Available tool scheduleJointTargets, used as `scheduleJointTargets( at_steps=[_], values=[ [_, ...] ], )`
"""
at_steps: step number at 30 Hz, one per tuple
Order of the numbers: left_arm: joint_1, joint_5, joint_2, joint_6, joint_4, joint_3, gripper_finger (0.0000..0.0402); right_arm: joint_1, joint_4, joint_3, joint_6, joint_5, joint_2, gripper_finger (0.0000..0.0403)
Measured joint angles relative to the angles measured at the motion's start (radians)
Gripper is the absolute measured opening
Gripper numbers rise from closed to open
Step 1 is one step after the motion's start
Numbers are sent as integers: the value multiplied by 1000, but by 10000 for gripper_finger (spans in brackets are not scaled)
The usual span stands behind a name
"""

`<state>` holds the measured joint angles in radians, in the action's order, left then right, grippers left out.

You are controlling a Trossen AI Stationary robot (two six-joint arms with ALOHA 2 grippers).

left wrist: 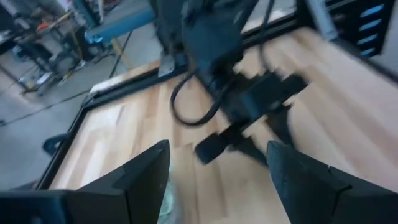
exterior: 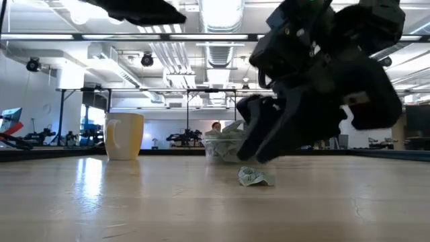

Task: Pick and place Stevia / Truvia into bins
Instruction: Put the stevia packet into the transparent bin

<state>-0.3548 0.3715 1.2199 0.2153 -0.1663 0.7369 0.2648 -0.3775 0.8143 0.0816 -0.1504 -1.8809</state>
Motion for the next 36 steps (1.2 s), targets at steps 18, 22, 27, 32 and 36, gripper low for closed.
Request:
scheduleJointTargets(
  at_steps=[18,22,27,32,36],
  values=[
    [-78,1,-50,1,-5,-5,250,-4,-1,12,-17,-7,-59,134],
    [-78,1,-50,1,-2,-4,250,-8,40,30,-19,-7,-57,113],
    [-78,1,-50,2,-3,-6,250,-8,77,31,5,-7,-31,66],
    [-78,2,-50,6,-1,-7,250,-8,95,30,31,-7,23,26],
    [-77,8,-50,12,11,-7,250,-8,121,30,72,7,79,15]
  ],
)
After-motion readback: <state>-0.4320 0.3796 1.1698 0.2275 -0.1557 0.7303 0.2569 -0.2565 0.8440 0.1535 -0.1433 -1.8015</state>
